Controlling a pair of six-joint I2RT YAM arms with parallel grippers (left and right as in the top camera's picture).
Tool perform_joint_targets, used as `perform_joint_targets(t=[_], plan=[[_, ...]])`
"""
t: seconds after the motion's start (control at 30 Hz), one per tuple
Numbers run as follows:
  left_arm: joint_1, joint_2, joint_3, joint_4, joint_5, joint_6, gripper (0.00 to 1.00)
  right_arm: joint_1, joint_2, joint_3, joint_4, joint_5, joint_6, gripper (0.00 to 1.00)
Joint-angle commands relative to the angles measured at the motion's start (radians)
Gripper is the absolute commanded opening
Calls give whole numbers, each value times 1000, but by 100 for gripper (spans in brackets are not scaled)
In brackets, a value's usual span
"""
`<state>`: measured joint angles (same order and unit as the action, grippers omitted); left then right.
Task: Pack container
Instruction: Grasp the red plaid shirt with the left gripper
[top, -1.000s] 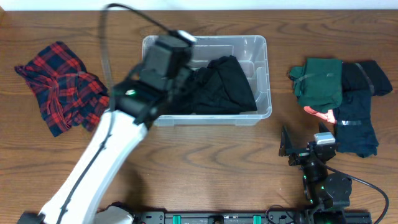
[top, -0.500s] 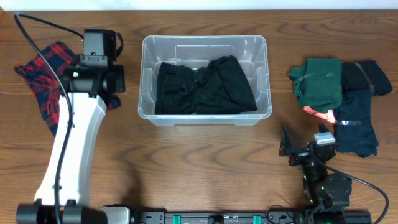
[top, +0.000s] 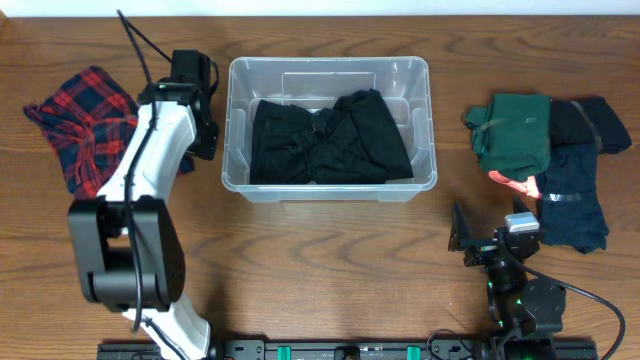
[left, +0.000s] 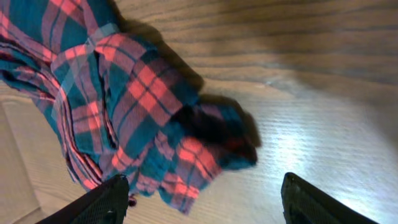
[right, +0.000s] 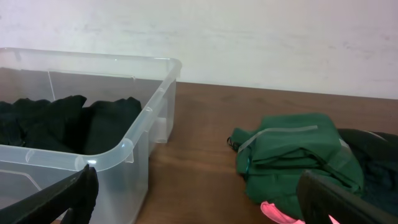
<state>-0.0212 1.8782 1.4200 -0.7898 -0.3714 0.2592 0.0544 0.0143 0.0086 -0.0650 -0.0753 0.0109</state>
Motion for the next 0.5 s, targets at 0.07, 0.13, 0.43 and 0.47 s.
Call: perform_joint_targets(t=[0.07,0.13,0.43,0.47], plan=[[22,37,5,46,-92,5,79,-10,-8,-3,-1,-4,3,99],[37,55,5,56,-102,5,79,-10,-8,-3,-1,-4,3,99],[89,154,4,18,-128,-32,79,-10,-8,-3,-1,-4,3,99],[89,158,4,17,-128,-36,79,-10,-8,-3,-1,-4,3,99]])
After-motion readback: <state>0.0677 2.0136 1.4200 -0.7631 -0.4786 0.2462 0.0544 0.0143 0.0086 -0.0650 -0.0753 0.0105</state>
